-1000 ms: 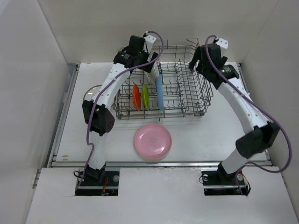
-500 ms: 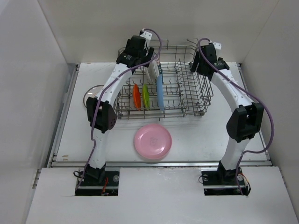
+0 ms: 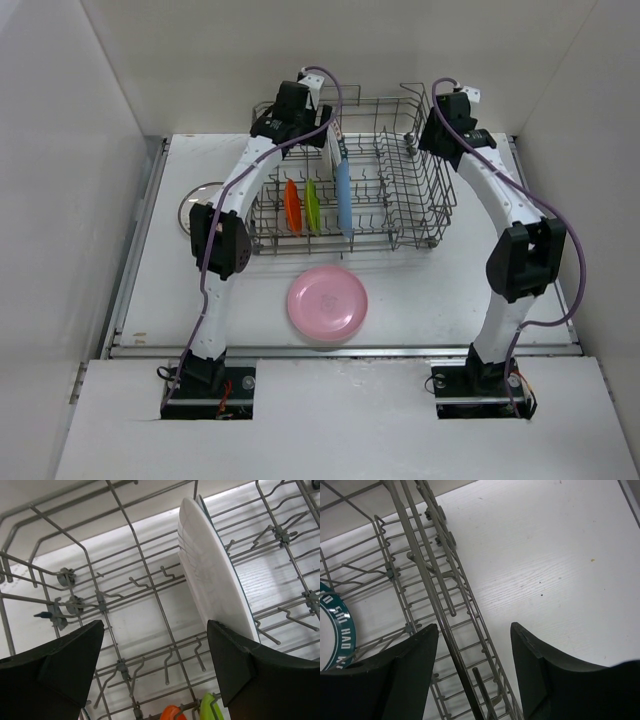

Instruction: Unload the plates from the dish rack

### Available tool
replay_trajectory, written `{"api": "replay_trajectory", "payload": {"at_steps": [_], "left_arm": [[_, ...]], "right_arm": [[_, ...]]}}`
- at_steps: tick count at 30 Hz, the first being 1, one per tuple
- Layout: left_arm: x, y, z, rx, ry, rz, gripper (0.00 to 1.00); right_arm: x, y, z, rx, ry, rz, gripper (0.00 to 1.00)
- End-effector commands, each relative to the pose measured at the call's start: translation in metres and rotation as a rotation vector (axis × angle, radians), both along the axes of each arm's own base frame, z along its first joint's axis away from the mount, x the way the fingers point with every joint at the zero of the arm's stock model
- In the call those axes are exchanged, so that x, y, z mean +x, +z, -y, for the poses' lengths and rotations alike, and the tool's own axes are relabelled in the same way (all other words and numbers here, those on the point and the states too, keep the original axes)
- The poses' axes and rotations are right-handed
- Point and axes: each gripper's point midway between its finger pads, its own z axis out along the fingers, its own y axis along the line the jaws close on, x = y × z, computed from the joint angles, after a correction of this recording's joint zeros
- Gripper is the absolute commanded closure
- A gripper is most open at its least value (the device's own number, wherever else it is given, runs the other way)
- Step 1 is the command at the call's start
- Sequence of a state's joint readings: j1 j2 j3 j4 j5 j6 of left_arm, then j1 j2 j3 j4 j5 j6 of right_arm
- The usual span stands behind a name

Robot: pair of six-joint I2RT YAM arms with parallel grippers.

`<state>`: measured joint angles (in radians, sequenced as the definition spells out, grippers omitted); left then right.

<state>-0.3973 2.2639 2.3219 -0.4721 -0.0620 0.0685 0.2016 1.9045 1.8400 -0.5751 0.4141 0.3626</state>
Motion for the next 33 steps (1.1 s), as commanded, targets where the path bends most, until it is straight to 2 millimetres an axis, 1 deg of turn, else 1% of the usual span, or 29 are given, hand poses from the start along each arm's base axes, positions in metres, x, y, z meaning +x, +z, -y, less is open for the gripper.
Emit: {"api": "replay_trajectory", "payload": {"at_steps": [1,2,3,4,5,6,7,8,10,11,13,14,15,17,18,19,20,21,22,23,24,26,27,28,31,33], "left_arm": [[-0.003,0.038,0.005,-0.088,0.001,0.045,0.18],[-0.003,0.038,0.005,-0.088,0.001,0.045,0.18],[-0.004,0.046,0.002,-0.089,0.010,0.060,0.18],[-0.007,0.055,-0.002,-0.083,0.025,0.067,0.18],[-0.007,0.062,-0.005,-0.081,0.038,0.081,0.18],[-0.007,0.065,-0.010,-0.069,0.062,0.086,0.17],[-0.009,0.074,-0.013,-0.069,0.072,0.098,0.17],[-0.009,0.076,-0.016,-0.057,0.075,0.102,0.17],[-0.015,0.088,-0.018,-0.053,0.070,0.119,0.14],[-0.015,0.088,-0.018,-0.053,0.070,0.119,0.14],[-0.018,0.097,-0.020,-0.058,0.070,0.130,0.13],[-0.019,0.095,-0.020,-0.054,0.070,0.122,0.12],[-0.019,0.095,-0.020,-0.054,0.070,0.122,0.12],[-0.020,0.095,-0.016,-0.063,0.051,0.118,0.10],[-0.020,0.095,-0.016,-0.063,0.051,0.118,0.10],[-0.021,0.089,-0.014,-0.063,0.039,0.102,0.10],[-0.019,0.078,-0.014,-0.054,0.039,0.081,0.10],[-0.019,0.078,-0.013,-0.062,0.043,0.079,0.10],[-0.018,0.068,-0.013,-0.055,0.043,0.062,0.10],[-0.018,0.064,-0.015,-0.044,0.057,0.056,0.10],[-0.016,0.058,-0.016,-0.034,0.066,0.048,0.10],[-0.016,0.050,-0.019,-0.020,0.077,0.033,0.12],[-0.015,0.044,-0.016,-0.023,0.065,0.021,0.14],[-0.016,0.044,-0.014,-0.029,0.053,0.018,0.14],[-0.018,0.027,0.001,-0.070,-0.004,-0.032,0.19],[-0.015,0.014,0.003,-0.077,0.007,-0.058,0.22]], "right_arm": [[0.001,-0.001,-0.008,0.035,0.038,0.019,0.35],[0.001,-0.001,-0.008,0.035,0.038,0.019,0.35],[0.001,-0.002,-0.008,0.028,0.043,0.017,0.35],[0.000,-0.006,-0.010,0.033,0.052,0.006,0.35],[-0.001,-0.001,-0.010,0.035,0.053,0.015,0.35],[-0.001,-0.001,-0.011,0.040,0.060,0.014,0.35],[0.000,0.000,-0.012,0.042,0.060,0.023,0.35],[-0.001,-0.004,-0.011,0.040,0.060,0.014,0.35],[-0.001,-0.004,-0.011,0.040,0.060,0.014,0.35],[-0.001,-0.004,-0.013,0.045,0.067,0.013,0.35],[-0.001,-0.004,-0.013,0.045,0.068,0.013,0.35],[0.001,-0.002,-0.013,0.047,0.068,0.022,0.36],[0.000,-0.006,-0.013,0.045,0.068,0.013,0.36],[0.000,-0.006,-0.013,0.045,0.068,0.013,0.36],[-0.002,-0.010,-0.014,0.049,0.075,0.003,0.36],[-0.002,-0.010,-0.014,0.049,0.075,0.003,0.36],[-0.002,-0.010,-0.014,0.049,0.075,0.003,0.36],[-0.002,-0.010,-0.014,0.049,0.075,0.003,0.36],[-0.002,-0.010,-0.014,0.049,0.075,0.003,0.36],[-0.003,-0.014,-0.014,0.040,0.080,-0.008,0.36],[-0.004,-0.010,-0.014,0.042,0.080,0.001,0.36],[-0.004,-0.010,-0.014,0.042,0.080,0.001,0.36],[-0.003,-0.008,-0.014,0.043,0.080,0.010,0.36],[-0.004,-0.012,-0.014,0.042,0.080,0.001,0.36],[-0.004,-0.012,-0.014,0.042,0.080,0.001,0.36],[-0.004,-0.012,-0.014,0.042,0.080,0.001,0.38]]}}
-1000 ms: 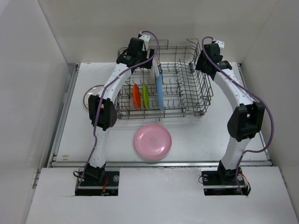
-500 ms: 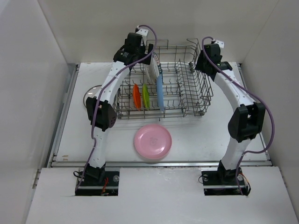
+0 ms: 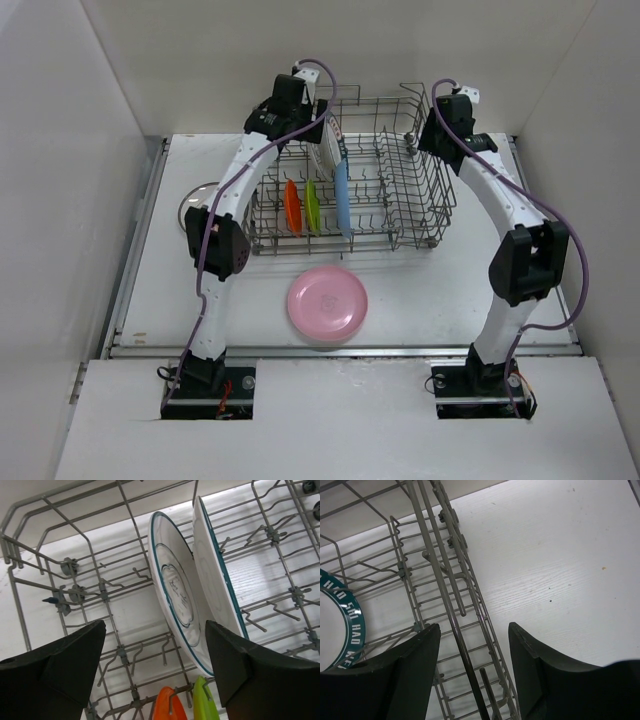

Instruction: Unload the plates from the dish rack

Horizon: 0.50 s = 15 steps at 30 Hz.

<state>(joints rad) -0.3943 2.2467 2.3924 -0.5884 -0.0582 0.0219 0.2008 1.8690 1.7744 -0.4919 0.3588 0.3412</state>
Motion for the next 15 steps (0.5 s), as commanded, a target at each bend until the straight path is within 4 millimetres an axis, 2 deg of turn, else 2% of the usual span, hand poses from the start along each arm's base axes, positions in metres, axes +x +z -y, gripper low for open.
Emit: {"api": "replay_trajectory", "payload": {"at_steps": [1,4,5,8,11,13,14,15], "left_arm": [[0.000,-0.010,0.009,-0.046,-0.017,-0.028,0.27],[-0.001,-0.032,0.007,-0.029,-0.002,-0.078,0.34],[0.000,-0.037,0.008,-0.026,-0.001,-0.087,0.36],[-0.001,-0.043,0.012,-0.045,-0.006,-0.104,0.36],[-0.002,-0.051,0.012,-0.059,0.011,-0.129,0.41],[-0.001,-0.056,0.013,-0.055,0.011,-0.137,0.49],[-0.001,-0.056,0.013,-0.062,0.017,-0.140,0.59],[-0.001,-0.056,0.013,-0.062,0.017,-0.140,0.64]], "right_arm": [[-0.007,-0.019,-0.005,0.014,0.025,-0.049,0.38],[-0.008,-0.023,-0.004,0.012,0.025,-0.059,0.38],[-0.008,-0.017,-0.005,0.015,0.025,-0.042,0.38],[-0.009,-0.021,-0.004,0.014,0.025,-0.050,0.38],[-0.008,-0.026,-0.004,0.012,0.025,-0.060,0.38],[-0.008,-0.026,-0.004,0.012,0.025,-0.060,0.38],[-0.008,-0.026,-0.004,0.012,0.025,-0.060,0.38],[-0.010,-0.030,-0.004,0.003,0.029,-0.070,0.38]]}}
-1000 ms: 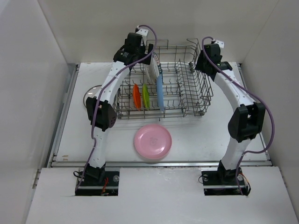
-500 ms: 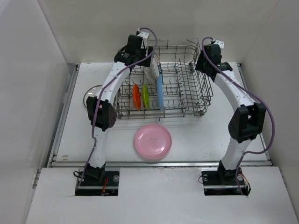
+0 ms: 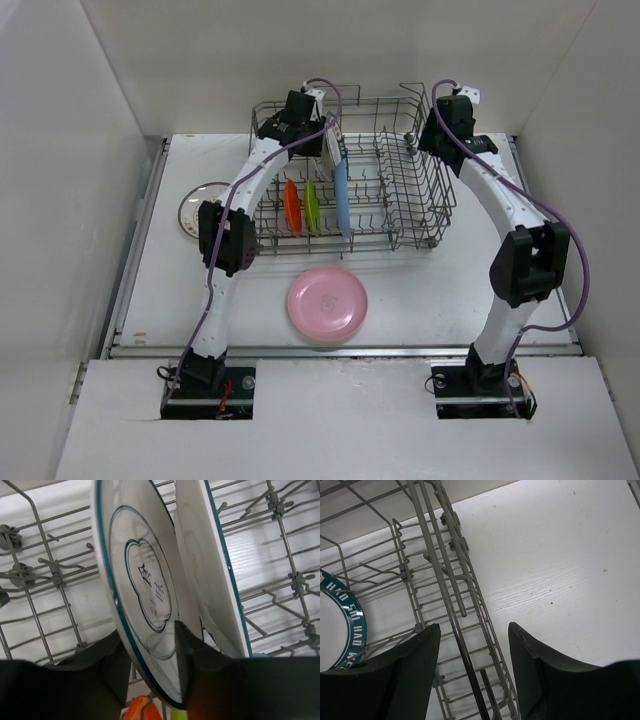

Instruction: Unload the plates from the dish rack

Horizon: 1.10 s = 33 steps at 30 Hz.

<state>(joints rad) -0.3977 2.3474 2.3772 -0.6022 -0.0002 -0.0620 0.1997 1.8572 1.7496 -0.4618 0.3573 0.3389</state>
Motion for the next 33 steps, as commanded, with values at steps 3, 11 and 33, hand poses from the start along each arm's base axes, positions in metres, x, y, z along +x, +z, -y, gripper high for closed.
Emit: {"api": "replay_trajectory", "payload": {"at_steps": [3,11,33], "left_arm": [[-0.001,0.023,-0.004,-0.023,0.018,0.033,0.87],[0.000,0.104,-0.024,0.051,0.083,0.235,1.00],[-0.009,0.214,-0.033,0.112,0.076,0.517,1.00]], "right_arm": [[-0.010,-0.030,-0.003,-0.005,0.021,-0.085,0.38],[-0.012,-0.029,0.000,-0.010,0.013,-0.084,0.38],[-0.014,-0.009,0.000,-0.003,0.013,-0.047,0.38]]}}
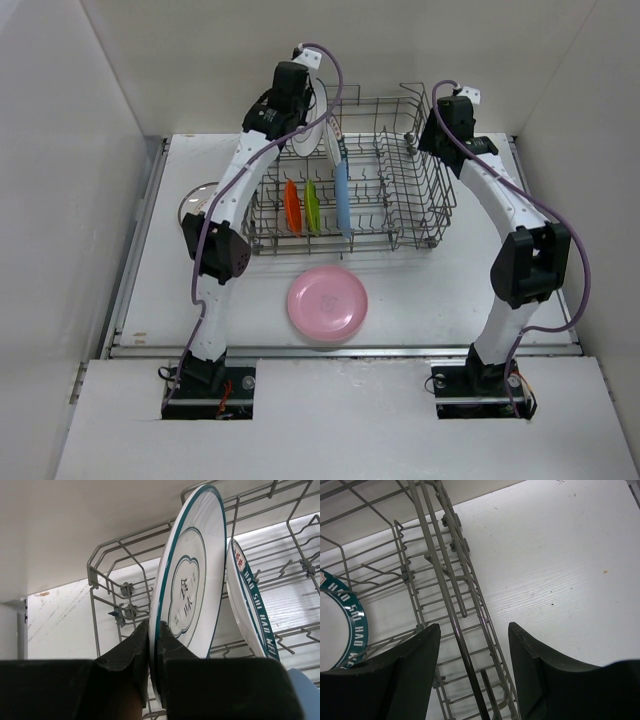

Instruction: Unload the plates from the dish rack

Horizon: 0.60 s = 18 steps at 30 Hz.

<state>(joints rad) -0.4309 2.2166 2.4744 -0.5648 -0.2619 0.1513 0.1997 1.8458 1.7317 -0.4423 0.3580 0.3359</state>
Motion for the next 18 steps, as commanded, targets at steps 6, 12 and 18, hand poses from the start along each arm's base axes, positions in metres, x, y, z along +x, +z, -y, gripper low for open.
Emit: {"api": "replay_trajectory", "payload": {"at_steps": [6,12,18], "left_arm": [[-0.015,0.120,-0.022,-0.060,0.051,0.283,1.00],[-0.027,0.147,-0.055,-0.025,0.107,0.322,1.00],[-0.046,0.174,-0.094,-0.063,0.177,0.349,1.00]], "right_arm": [[-0.016,0.001,0.004,-0.016,0.002,-0.038,0.38],[-0.019,0.017,-0.002,-0.021,0.002,-0.004,0.38],[-0.021,0.050,-0.011,-0.039,0.014,0.066,0.35]]}}
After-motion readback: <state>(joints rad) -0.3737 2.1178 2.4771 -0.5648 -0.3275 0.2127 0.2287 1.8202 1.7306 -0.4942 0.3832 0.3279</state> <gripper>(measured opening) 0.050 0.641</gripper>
